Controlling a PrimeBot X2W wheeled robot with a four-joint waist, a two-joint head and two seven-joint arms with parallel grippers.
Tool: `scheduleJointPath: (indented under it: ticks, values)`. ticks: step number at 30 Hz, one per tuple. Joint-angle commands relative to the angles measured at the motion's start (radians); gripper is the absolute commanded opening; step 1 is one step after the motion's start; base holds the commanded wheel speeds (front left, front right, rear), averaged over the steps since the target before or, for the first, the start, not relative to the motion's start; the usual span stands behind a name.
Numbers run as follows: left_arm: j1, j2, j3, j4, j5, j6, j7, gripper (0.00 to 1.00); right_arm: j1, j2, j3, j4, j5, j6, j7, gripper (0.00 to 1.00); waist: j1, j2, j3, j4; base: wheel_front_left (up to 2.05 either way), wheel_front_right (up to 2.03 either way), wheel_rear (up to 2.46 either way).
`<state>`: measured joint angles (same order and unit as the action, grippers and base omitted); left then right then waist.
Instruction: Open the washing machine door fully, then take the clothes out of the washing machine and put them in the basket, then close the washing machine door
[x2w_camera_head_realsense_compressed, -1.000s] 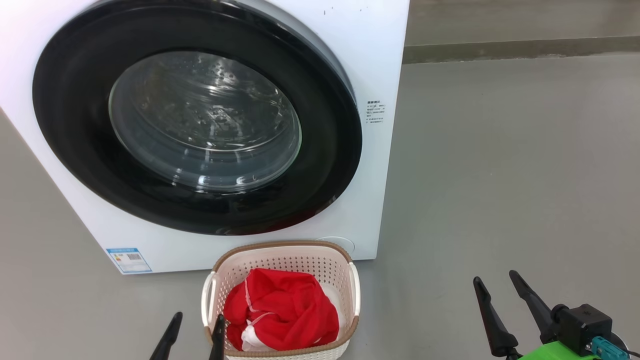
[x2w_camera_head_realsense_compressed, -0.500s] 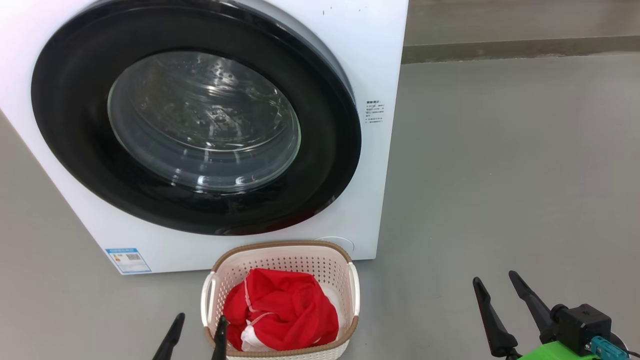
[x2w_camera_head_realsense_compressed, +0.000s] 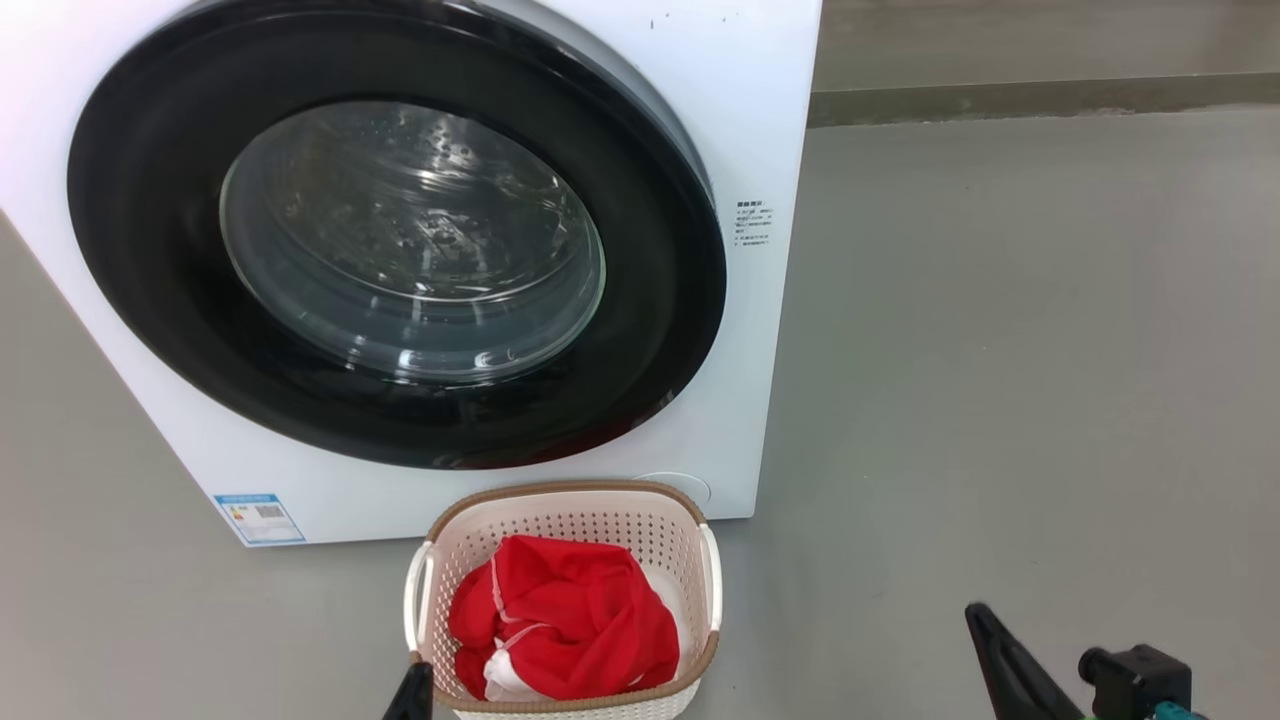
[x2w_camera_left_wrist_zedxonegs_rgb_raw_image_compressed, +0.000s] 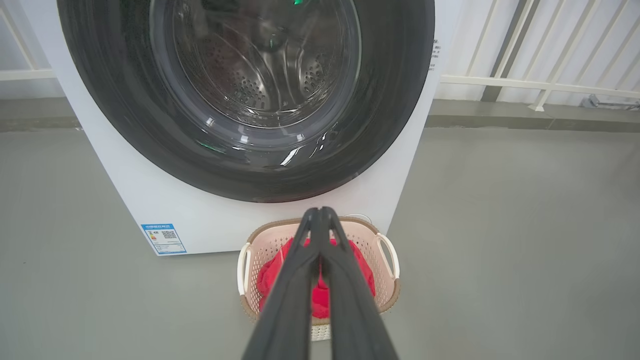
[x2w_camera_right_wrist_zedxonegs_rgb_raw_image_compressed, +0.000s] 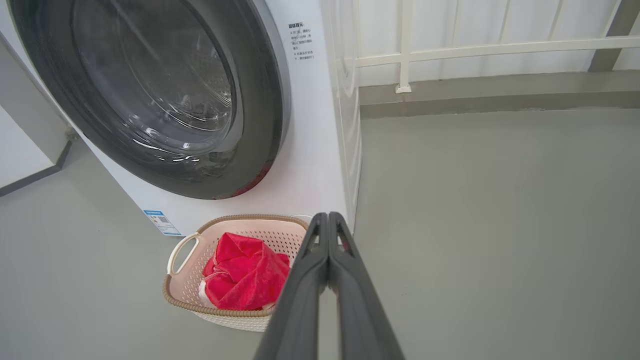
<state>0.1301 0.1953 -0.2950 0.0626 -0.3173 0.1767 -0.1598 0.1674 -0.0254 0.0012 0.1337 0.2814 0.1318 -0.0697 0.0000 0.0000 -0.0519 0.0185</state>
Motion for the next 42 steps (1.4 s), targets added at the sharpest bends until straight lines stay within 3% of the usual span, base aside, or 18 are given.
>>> scheduleJointPath:
  ticks: [1,6,11,42]
  values:
    - [-0.001,0.003,0.005,-0.011,-0.017,-0.003,0.002,0.00,-0.006,-0.002,-0.001,-0.013,0.017,0.000,0.001,0.00,0.0000,0.0000,0.001,0.000,0.00,0.00,0.00]
    - [-0.009,-0.001,0.018,-0.006,-0.072,-0.014,0.011,0.00,-0.016,-0.006,-0.002,-0.010,0.074,0.000,0.005,0.00,0.0023,0.0000,0.001,-0.001,0.00,0.00,0.00]
    - [-0.019,-0.004,0.031,0.003,-0.126,-0.027,0.019,0.00,-0.027,-0.010,-0.003,-0.004,0.130,0.000,0.010,0.00,0.0002,0.0000,0.005,-0.002,0.00,0.00,0.00]
    - [-0.080,-0.031,0.119,0.056,-0.457,-0.105,0.076,0.00,-0.094,-0.026,-0.017,0.028,0.470,0.000,0.044,0.00,0.0000,0.0000,0.019,-0.006,0.00,0.00,0.00]
